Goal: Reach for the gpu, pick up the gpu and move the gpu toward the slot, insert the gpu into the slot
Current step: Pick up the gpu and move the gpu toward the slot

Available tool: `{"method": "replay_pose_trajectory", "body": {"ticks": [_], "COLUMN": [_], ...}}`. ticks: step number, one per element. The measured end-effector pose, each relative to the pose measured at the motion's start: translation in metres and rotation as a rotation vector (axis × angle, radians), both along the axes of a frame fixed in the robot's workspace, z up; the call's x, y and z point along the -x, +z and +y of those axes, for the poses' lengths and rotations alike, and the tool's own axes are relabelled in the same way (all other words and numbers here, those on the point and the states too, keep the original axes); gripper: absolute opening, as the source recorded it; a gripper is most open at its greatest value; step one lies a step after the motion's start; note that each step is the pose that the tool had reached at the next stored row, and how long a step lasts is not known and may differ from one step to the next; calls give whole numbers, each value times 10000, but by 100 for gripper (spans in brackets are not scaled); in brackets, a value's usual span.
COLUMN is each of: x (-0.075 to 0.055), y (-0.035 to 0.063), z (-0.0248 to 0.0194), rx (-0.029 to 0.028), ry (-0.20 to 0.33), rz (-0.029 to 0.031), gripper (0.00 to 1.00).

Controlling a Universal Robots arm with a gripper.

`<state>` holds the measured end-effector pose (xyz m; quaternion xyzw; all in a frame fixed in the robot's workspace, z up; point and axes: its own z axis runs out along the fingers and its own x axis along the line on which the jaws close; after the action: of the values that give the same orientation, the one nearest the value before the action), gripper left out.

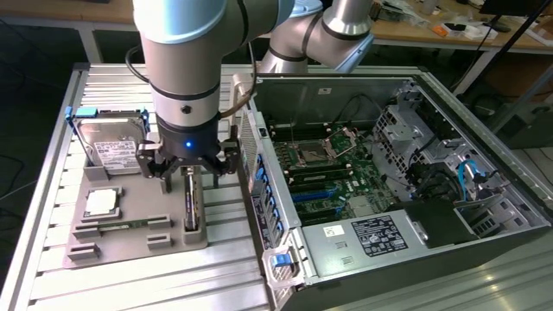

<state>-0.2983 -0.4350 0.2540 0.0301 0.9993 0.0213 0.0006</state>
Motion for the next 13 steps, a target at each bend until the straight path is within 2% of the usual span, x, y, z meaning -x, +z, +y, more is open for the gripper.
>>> {"method": "replay_pose_trajectory", "body": {"ticks": [7,13], "x": [0,1], "y": [-120,-133], "z": [-9,-10], "rx": [0,0], "ry": [0,0], "rz": [1,1], "gripper": [78,78]}}
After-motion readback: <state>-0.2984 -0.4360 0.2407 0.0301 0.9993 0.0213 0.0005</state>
